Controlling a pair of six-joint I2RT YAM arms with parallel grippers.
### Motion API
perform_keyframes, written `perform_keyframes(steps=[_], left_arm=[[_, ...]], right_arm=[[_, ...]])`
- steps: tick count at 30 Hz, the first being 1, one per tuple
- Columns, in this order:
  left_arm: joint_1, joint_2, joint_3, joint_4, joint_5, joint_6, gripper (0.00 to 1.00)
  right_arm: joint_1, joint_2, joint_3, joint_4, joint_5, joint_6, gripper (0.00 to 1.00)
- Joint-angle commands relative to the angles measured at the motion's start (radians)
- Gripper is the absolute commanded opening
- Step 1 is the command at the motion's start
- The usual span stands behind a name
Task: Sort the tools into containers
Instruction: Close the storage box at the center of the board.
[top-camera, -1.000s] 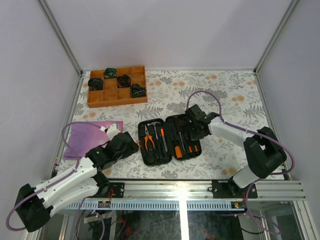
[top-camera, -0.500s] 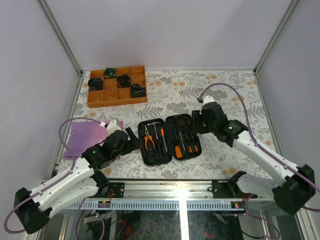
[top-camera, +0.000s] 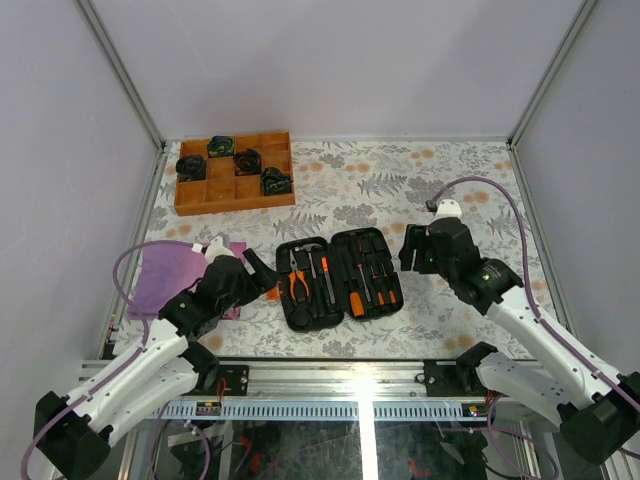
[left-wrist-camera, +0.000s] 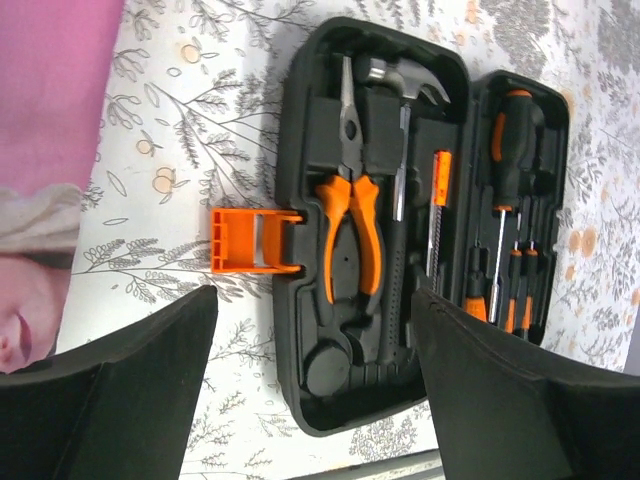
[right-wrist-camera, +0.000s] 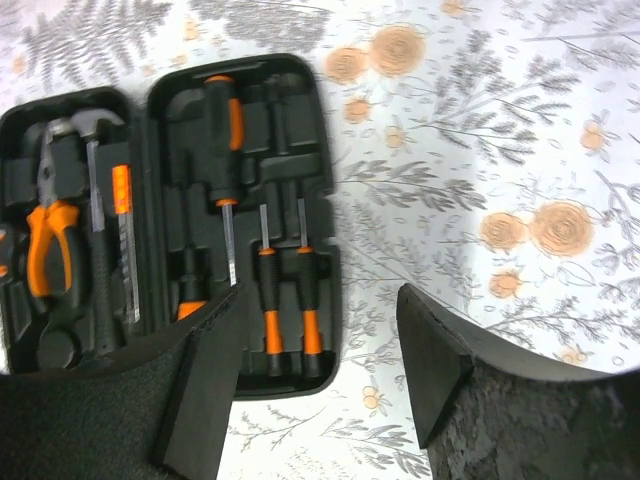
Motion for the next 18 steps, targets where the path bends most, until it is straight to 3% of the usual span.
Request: perform_keyframes(steps=[1, 7, 18], left_arm=[[0.106, 0.033, -0.049, 0.140, 0.162, 0.024, 0.74], [0.208, 0.129, -0.019, 0.052, 0.144, 0.027, 0.62], [0.218, 0.246, -0.047, 0.163, 0.215, 0.076, 0.55]], right_arm=[[-0.124, 0.023, -0.032, 0.012, -0.086, 0.035, 0.67], [-0.274, 0.082, -0.100, 0.108, -0.326, 0.027, 0.63], [-0.312, 0.130, -0.140, 0.181, -0.413, 0.037, 0.57]])
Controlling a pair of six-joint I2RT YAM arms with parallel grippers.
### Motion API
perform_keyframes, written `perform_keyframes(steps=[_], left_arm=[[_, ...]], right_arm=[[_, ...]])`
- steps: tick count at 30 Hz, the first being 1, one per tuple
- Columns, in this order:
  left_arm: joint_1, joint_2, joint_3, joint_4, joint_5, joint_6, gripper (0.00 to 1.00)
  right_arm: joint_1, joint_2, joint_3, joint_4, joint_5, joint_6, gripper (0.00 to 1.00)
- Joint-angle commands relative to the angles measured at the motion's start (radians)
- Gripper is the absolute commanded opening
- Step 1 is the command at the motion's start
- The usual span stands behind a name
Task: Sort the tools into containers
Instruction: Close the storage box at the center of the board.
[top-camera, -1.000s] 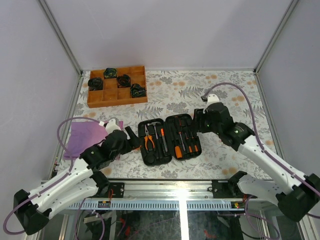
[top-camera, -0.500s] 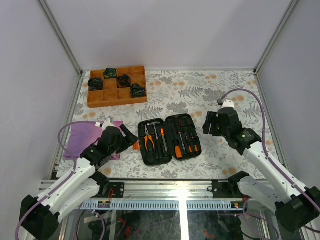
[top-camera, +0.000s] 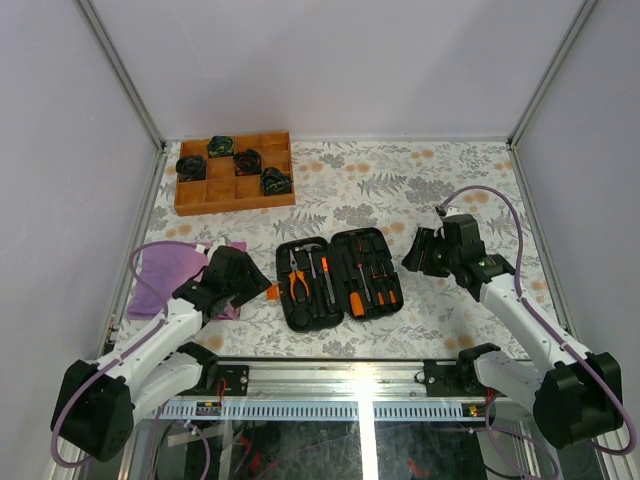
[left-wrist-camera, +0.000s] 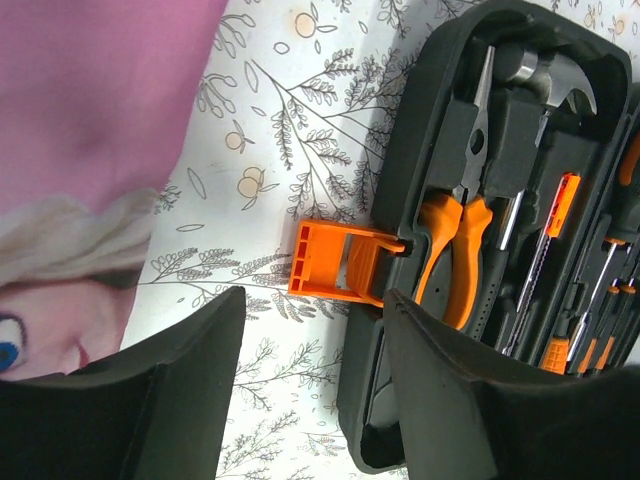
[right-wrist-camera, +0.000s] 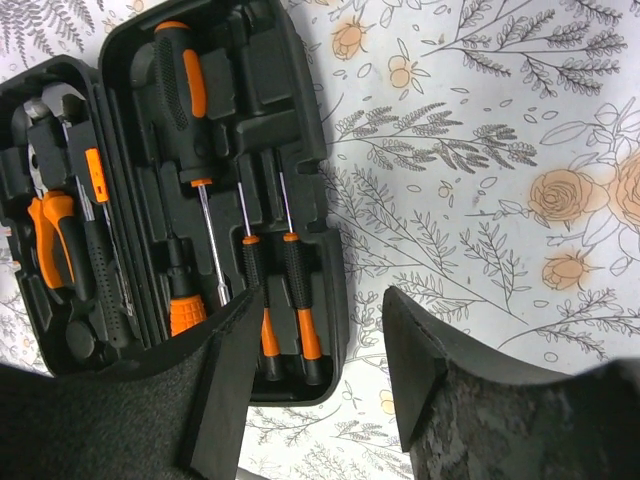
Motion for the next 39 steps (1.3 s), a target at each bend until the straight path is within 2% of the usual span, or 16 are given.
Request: perform_keyframes(steps=[1, 12, 24, 34, 39], left_arm=[[0.009, 0.036, -0.015, 0.120, 0.068, 0.042, 0.54], [0.008, 0.121, -0.033, 0.146, 0.082, 0.070, 0.50], [0.007, 0.228, -0.032, 0.236, 0.125, 0.077, 0.50], [0.007, 0.282, -0.033, 0.281, 0.148, 0.096, 0.48], [0.006, 0.293, -0.042, 0.295, 0.159, 0.096, 0.47]], right_arm=[[-0.018, 0.003, -0.006, 0.062, -0.053, 0.004, 0.56], [-0.048, 0.009, -0.011, 0.078, -0.074, 0.008, 0.49], [-0.060, 0.029, -0.012, 0.080, -0.066, -0.009, 0.49], [-0.073, 0.147, 0.037, 0.034, 0.075, -0.030, 0.51], [-0.073, 0.235, 0.053, 0.078, 0.024, -0.040, 0.43]])
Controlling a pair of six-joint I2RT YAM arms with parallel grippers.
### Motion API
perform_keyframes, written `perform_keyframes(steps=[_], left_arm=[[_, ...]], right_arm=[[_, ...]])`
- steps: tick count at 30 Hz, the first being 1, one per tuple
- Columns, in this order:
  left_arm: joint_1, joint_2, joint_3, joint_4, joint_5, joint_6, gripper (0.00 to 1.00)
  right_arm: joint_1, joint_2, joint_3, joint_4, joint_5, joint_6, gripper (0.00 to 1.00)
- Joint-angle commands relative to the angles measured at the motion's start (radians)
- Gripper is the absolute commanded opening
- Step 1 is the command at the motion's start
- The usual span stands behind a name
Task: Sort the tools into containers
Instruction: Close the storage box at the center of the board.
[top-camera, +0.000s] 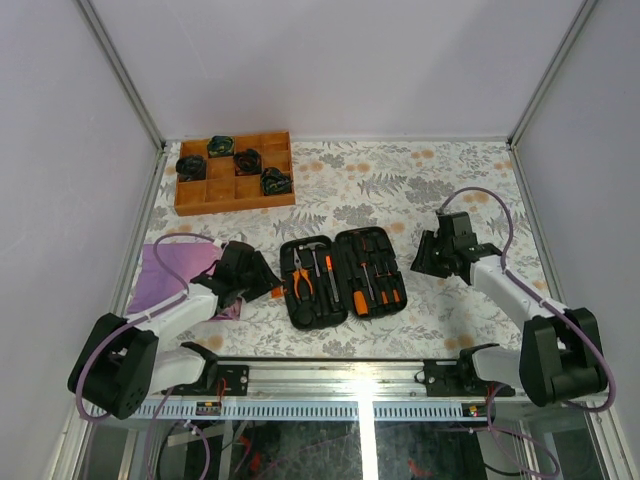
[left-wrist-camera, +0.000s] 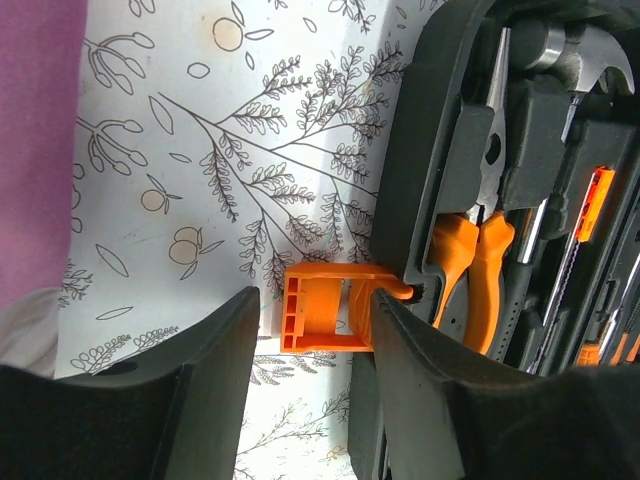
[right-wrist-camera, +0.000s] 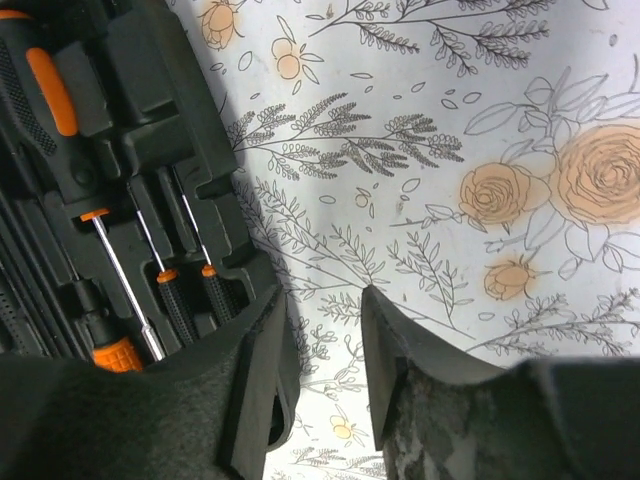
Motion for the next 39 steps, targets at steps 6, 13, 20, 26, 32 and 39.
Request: perform_keyframes(steps=[6, 13, 20, 26, 32, 39], left_arm=[[-0.004, 0.036, -0.028, 0.021, 0.039, 0.026, 0.48], [-0.007, 0.026, -0.039, 0.015, 0.041, 0.031, 0.48], [-0.007, 0.014, -0.046, -0.002, 0.034, 0.034, 0.45], [-0.009, 0.020, -0.044, 0.001, 0.044, 0.039, 0.43], [-0.012, 0.047, -0.045, 0.024, 0.061, 0.045, 0.45], [-0.041, 0.077, -0.032, 0.039, 0.064, 0.042, 0.49]], right_arm=[[-0.005, 0.185, 0.104, 0.075, -0.073, -0.059, 0.26], [-0.007, 0.310, 0.147, 0.116, -0.133, -0.079, 0.18], [-0.008, 0.402, 0.204, 0.096, -0.258, -0.096, 0.13], [-0.007, 0.413, 0.187, 0.133, -0.330, -0.069, 0.14], [-0.008, 0.424, 0.171, 0.180, -0.465, -0.069, 0.13], [-0.008, 0.376, 0.164, 0.190, -0.531, -0.070, 0.13]])
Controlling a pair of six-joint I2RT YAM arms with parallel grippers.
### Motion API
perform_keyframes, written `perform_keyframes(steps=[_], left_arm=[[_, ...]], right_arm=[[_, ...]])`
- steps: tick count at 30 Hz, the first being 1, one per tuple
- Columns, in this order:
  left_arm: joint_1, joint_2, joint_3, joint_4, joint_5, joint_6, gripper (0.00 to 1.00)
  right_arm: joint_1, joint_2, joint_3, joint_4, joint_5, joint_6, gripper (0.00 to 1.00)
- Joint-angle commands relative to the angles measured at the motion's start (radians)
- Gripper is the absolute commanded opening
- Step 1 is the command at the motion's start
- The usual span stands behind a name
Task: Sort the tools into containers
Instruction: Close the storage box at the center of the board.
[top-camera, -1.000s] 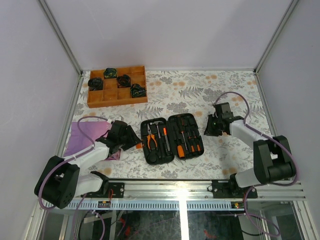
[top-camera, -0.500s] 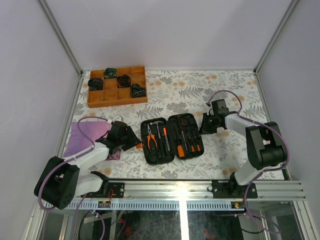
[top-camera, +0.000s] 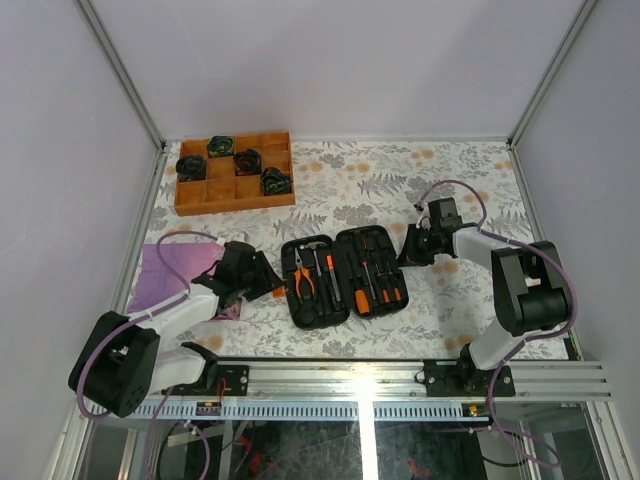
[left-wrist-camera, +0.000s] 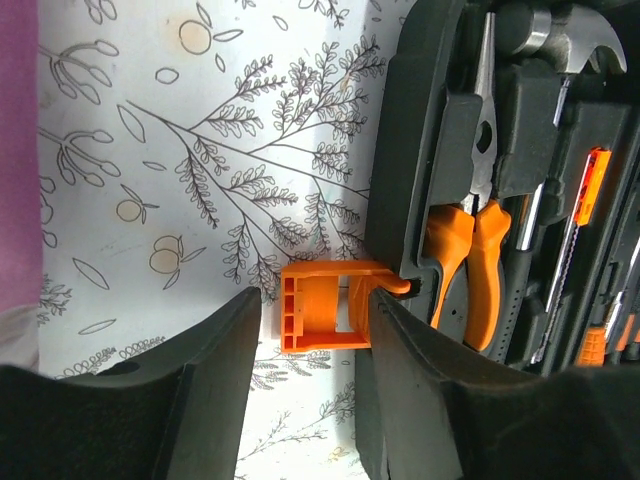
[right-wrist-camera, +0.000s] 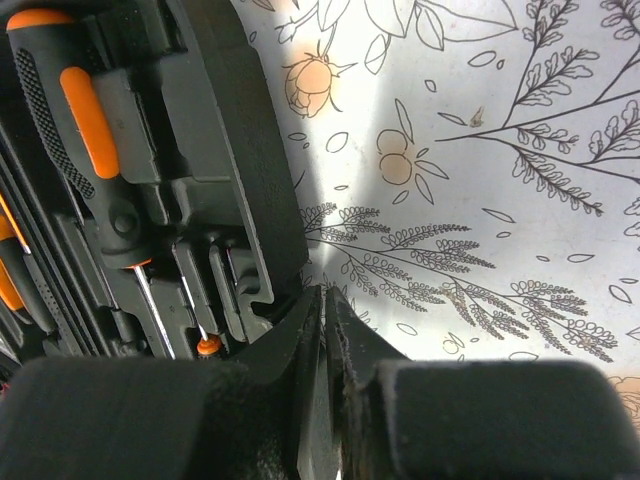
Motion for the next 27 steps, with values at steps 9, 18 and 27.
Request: perform_keyframes(steps=[9, 18, 27], left_arm=[[-0.072, 0.076, -0.011, 0.011, 0.026, -0.002, 0.49], [-0.091, 0.093, -0.008, 0.021, 0.017, -0.013, 0.49], [-0.100, 0.091, -0.008, 0.025, 0.013, -0.022, 0.49]], right_arm=[[0.026, -0.200, -0.003, -0.006, -0.206, 0.020, 0.11], [0.065, -0.319, -0.014, -0.029, -0.199, 0.065, 0.10], [0.196, -0.367, -0.028, 0.033, -0.085, 0.170, 0.10]])
